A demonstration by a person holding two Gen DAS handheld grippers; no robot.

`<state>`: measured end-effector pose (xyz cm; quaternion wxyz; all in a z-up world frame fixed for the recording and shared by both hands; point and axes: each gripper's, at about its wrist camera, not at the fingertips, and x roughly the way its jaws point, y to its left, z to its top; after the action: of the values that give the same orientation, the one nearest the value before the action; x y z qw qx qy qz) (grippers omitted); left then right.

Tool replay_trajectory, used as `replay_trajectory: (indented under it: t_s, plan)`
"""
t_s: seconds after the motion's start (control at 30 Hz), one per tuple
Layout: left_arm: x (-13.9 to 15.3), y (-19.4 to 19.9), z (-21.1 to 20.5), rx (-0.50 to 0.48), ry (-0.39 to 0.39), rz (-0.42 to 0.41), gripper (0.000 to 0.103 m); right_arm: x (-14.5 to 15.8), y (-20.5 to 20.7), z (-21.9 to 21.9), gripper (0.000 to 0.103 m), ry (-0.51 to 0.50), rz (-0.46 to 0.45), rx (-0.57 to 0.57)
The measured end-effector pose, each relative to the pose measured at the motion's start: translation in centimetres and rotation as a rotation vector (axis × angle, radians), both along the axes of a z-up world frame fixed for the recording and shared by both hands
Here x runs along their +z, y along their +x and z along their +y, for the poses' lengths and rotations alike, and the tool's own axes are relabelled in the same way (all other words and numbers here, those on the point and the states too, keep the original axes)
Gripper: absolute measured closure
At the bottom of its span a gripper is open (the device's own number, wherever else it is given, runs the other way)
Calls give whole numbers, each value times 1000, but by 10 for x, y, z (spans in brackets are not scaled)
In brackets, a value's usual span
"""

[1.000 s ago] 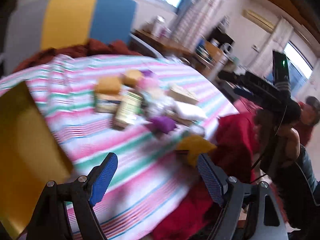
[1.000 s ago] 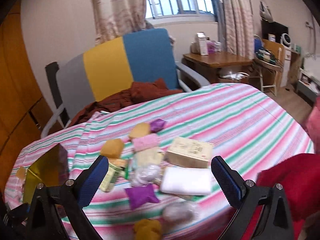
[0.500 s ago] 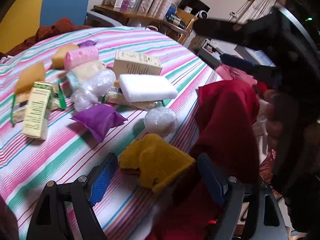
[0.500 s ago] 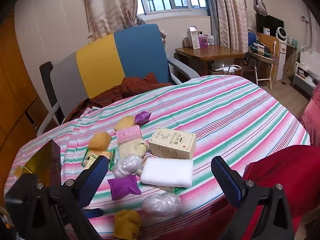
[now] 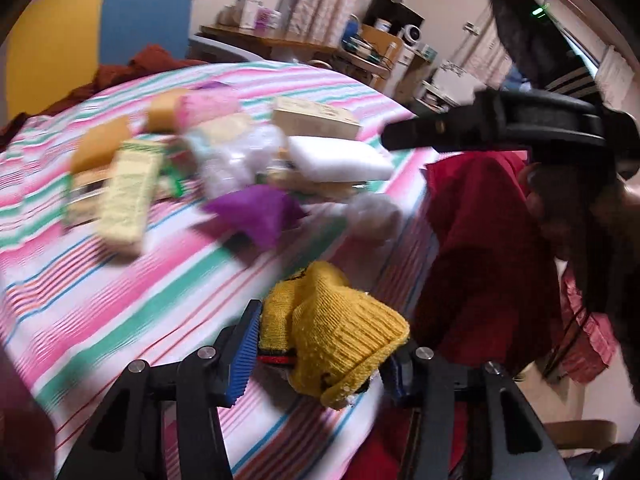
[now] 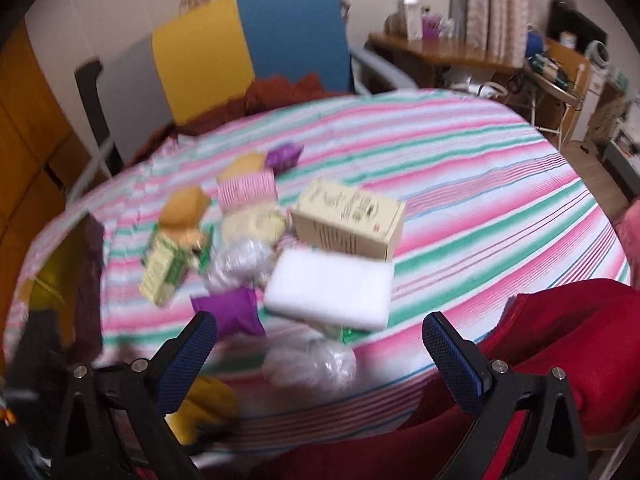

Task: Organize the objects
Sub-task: 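Move the left tool to the yellow knit glove and close on it, then carry the yellow glove with the left tool while the right tool grasps a plastic-wrapped ball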

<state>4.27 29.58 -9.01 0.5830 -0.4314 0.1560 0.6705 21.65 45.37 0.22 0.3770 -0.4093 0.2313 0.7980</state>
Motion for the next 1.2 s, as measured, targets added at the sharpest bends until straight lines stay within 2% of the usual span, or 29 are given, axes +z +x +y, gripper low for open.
replay_trajectory:
  t_s: [0.13,0.23,0.33,0.5,0.57,0.63,0.67,0.87,1.0,1.1,1.2]
  plan:
    - [2,-10,-34,55,17,43,50,-15,-13,6,0,-85,-111,43]
    - [-6,-16,-45,91,16,8,50,-32,-25,14,8,-190,-204,73]
    - [-7,-17,-49,110,31,-2,50,-44,-31,22,13,-255,-257,81]
    - [-10,-17,-50,120,39,-8,50,-65,-45,27,15,-341,-339,106]
    - [-11,-18,-48,126,40,-15,50,-70,-48,26,16,-344,-385,106]
    - [-12,-19,-48,131,44,-25,50,-74,-49,25,21,-341,-410,109]
    - [-12,-19,-48,133,45,-26,50,-77,-48,24,32,-344,-423,109]
    - [-4,-16,-51,135,60,-2,53,-79,-47,18,37,-334,-426,140]
    - [12,-13,-58,144,89,24,54,-68,-43,0,37,-323,-378,189]
    - [28,-12,-69,162,118,43,54,-54,-42,-15,37,-310,-306,233]
    - [45,-17,-88,222,147,64,54,-30,-50,-35,37,-261,-199,303]
